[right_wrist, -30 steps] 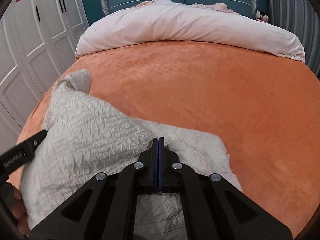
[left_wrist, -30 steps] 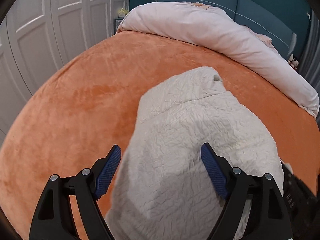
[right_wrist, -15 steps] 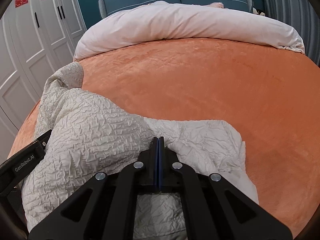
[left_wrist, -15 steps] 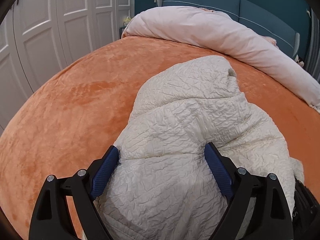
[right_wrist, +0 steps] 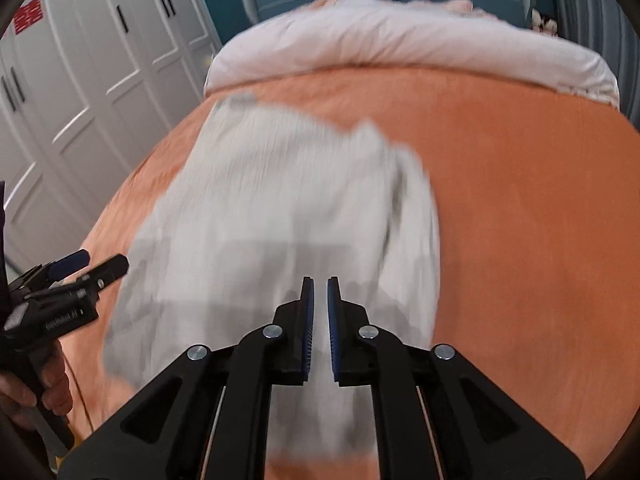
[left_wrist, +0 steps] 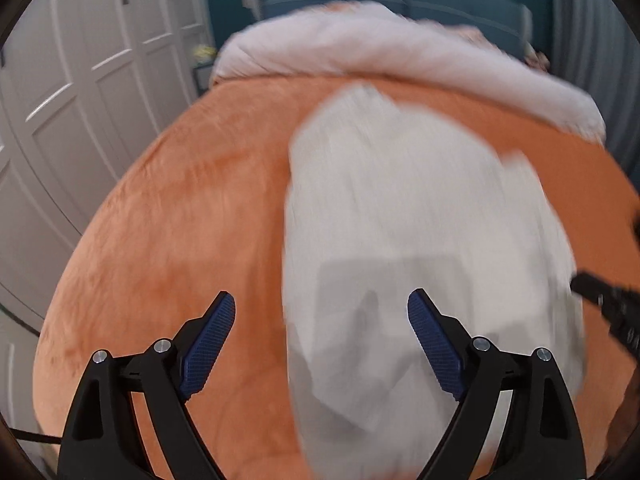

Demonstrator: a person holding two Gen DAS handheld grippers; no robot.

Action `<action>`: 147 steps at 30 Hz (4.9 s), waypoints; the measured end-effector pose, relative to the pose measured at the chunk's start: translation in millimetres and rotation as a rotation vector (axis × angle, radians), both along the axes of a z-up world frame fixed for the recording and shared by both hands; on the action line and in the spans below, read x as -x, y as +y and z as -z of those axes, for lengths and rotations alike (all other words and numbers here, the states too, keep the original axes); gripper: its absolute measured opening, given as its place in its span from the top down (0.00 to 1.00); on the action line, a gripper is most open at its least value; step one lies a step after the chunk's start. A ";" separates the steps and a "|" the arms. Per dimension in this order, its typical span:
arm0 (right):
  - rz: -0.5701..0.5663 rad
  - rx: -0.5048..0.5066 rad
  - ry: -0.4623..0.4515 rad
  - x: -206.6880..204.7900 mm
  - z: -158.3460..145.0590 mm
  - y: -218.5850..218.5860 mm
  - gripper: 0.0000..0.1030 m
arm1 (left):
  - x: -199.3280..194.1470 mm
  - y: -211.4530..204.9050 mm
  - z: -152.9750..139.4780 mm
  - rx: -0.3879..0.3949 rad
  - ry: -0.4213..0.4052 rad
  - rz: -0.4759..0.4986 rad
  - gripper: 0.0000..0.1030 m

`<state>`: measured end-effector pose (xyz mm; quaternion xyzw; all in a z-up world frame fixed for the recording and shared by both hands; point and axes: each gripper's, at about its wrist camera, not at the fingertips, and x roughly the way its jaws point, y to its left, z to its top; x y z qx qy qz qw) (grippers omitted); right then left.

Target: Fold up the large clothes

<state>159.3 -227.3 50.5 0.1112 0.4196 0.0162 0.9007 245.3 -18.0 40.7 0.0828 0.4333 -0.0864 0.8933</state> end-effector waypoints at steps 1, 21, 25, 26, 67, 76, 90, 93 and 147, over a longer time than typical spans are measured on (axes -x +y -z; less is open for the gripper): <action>-0.007 0.010 0.022 9.8 8.3 3.6 0.93 | 12.7 0.5 7.1 -0.016 0.011 0.012 0.16; 0.061 0.070 0.128 78.9 33.4 12.7 0.94 | 78.0 13.2 27.0 -0.093 0.022 -0.097 0.10; 0.059 0.072 0.141 78.1 40.3 19.0 0.92 | 87.1 9.4 39.3 -0.100 0.056 -0.109 0.10; 0.064 0.067 0.161 73.8 46.7 19.3 0.92 | 86.2 8.6 45.4 -0.113 0.060 -0.119 0.10; 0.073 -0.349 0.142 -8.7 33.4 -8.8 0.96 | -26.7 55.5 31.1 0.393 0.201 -0.082 0.36; 0.035 -0.256 0.156 60.5 30.3 -43.6 0.95 | 89.3 6.2 24.4 0.225 0.136 0.069 0.43; 0.060 -0.135 0.165 18.5 23.4 -23.1 0.87 | 107.0 4.8 -4.9 0.061 -0.001 -0.089 0.34; 0.082 -0.125 0.170 24.1 24.2 -14.8 0.80 | 107.8 2.3 2.5 0.035 0.010 -0.092 0.34; 0.127 0.260 -0.009 206.7 -3.5 83.8 0.38 | 225.6 -17.0 31.7 -0.035 -0.024 -0.159 0.26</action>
